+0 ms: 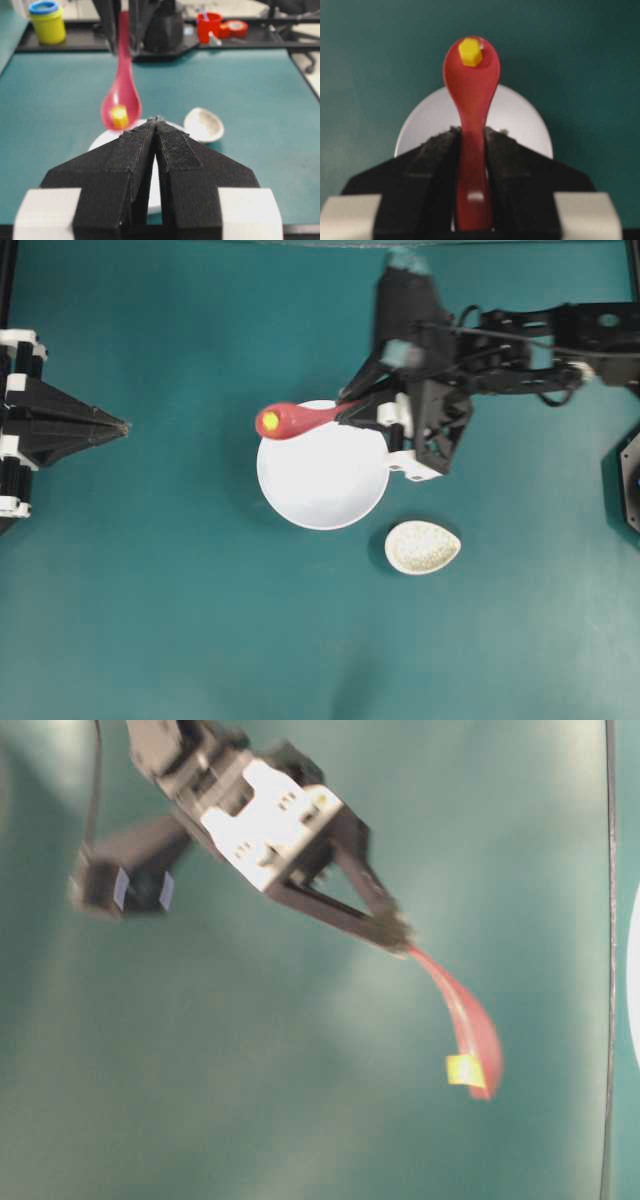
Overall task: Scoop the yellow hexagonal prism block from the bowl with a spoon using the right arm.
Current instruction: 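Raise the spoon with the block out of the bowl toward the right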
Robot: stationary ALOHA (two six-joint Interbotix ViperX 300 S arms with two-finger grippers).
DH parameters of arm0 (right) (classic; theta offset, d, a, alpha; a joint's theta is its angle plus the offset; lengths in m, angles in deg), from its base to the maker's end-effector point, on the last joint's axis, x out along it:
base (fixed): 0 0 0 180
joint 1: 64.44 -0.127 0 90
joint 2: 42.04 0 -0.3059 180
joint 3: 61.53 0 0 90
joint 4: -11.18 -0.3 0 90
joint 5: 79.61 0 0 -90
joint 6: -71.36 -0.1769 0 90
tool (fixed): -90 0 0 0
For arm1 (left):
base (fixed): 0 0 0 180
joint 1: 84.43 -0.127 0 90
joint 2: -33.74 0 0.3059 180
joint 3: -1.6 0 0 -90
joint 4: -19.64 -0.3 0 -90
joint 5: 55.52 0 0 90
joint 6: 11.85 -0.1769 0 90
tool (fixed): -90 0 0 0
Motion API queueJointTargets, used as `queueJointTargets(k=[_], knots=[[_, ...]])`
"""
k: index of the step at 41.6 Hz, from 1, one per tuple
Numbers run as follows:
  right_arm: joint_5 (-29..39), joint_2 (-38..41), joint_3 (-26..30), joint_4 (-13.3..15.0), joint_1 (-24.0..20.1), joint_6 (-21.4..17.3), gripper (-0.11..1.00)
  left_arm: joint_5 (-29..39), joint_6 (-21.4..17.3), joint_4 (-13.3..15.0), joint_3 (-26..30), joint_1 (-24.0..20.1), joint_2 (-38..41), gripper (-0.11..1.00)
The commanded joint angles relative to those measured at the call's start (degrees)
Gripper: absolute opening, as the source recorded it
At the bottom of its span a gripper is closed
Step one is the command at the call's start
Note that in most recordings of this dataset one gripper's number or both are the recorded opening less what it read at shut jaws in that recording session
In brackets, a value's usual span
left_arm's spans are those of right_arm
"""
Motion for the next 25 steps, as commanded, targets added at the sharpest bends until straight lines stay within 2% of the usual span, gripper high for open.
queueJointTargets(k=[1, 13, 25], knots=[[-5.27, -5.27, -2.64, -0.09, -0.09, 0.09, 0.21, -0.62, -0.09, -0.18, 1.14, 0.0, 0.35, 0.0], [-16.0, -15.64, -11.43, -0.18, -0.26, -0.26, 0.21, -0.62, -0.09, -0.18, 1.23, 0.0, 0.09, 0.0], [-16.44, -15.56, -12.22, -0.18, -0.26, -0.7, 0.21, -0.62, -0.09, -0.18, 1.23, 0.0, 0.0, 0.0]])
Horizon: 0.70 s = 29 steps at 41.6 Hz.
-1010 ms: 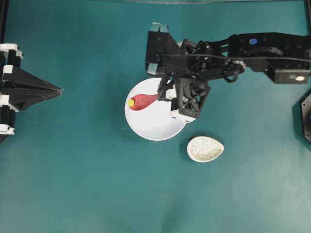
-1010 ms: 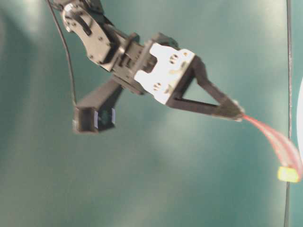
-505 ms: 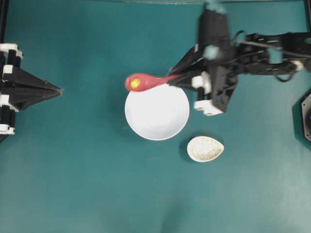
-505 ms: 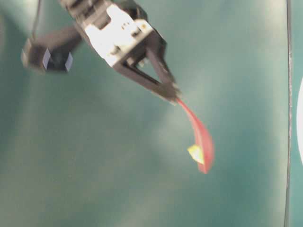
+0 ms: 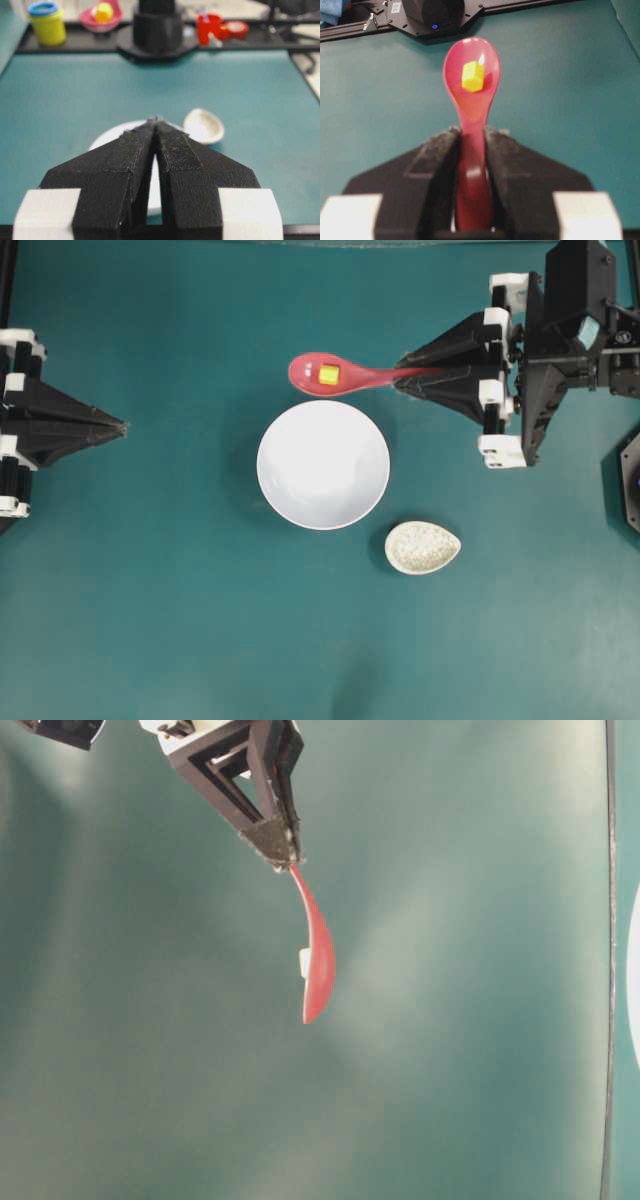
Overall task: Scoop the yellow hexagonal prism block from the bowl with a spoon using the right arm.
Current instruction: 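Raise the spoon with the block out of the bowl toward the right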
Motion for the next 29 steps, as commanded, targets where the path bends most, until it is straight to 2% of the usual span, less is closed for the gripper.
queueJointTargets(k=[1, 29], knots=[[-0.53, -0.44, 0.88, -0.09, -0.09, -0.18, 0.21, -0.62, -0.09, -0.09, 1.23, 0.0, 0.26, 0.0], [3.52, -0.44, 0.62, 0.18, -0.09, 0.7, 0.21, -0.88, -0.09, -0.09, 1.23, 0.0, 0.26, 0.0]])
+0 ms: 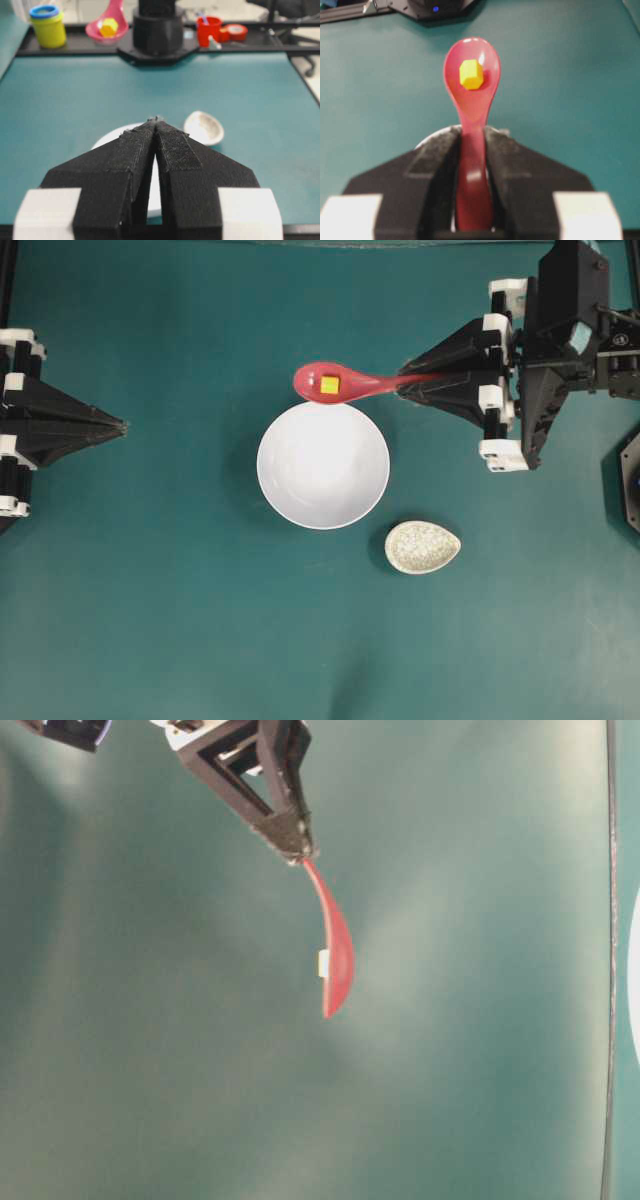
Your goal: Scoop the yellow hexagonal prism block from the bowl with a spoon using the right arm.
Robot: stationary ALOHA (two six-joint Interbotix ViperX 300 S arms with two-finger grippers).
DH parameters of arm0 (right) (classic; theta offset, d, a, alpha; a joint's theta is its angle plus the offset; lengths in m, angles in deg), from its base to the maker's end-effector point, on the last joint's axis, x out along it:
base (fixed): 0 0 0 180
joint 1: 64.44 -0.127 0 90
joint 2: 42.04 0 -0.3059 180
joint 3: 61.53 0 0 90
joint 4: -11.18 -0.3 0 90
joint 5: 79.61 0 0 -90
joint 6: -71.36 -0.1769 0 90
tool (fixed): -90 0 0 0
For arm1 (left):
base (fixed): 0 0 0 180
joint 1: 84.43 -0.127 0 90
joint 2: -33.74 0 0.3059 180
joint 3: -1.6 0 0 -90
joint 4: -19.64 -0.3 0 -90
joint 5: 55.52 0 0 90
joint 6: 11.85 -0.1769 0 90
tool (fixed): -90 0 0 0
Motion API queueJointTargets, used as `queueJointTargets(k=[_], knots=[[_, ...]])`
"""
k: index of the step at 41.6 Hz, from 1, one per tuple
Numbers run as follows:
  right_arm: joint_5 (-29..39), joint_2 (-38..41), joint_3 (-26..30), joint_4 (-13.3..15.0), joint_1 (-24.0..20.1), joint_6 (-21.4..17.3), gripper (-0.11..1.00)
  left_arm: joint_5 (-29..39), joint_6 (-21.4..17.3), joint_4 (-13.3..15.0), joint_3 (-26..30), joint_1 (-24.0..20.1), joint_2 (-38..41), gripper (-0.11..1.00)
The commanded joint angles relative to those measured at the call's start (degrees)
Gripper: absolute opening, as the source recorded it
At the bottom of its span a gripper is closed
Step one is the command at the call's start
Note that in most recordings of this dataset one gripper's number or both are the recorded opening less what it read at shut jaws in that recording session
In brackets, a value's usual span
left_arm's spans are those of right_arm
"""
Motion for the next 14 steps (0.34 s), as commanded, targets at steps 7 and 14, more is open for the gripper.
queueJointTargets(k=[7, 14], knots=[[0.35, -0.44, 0.53, -0.09, -0.09, -0.62, 0.21, -0.79, -0.09, -0.09, 1.32, 0.0, 0.26, 0.0], [0.44, -0.44, 0.53, -0.09, -0.09, -0.62, 0.21, -0.88, -0.09, -0.09, 1.32, 0.0, 0.26, 0.0]])
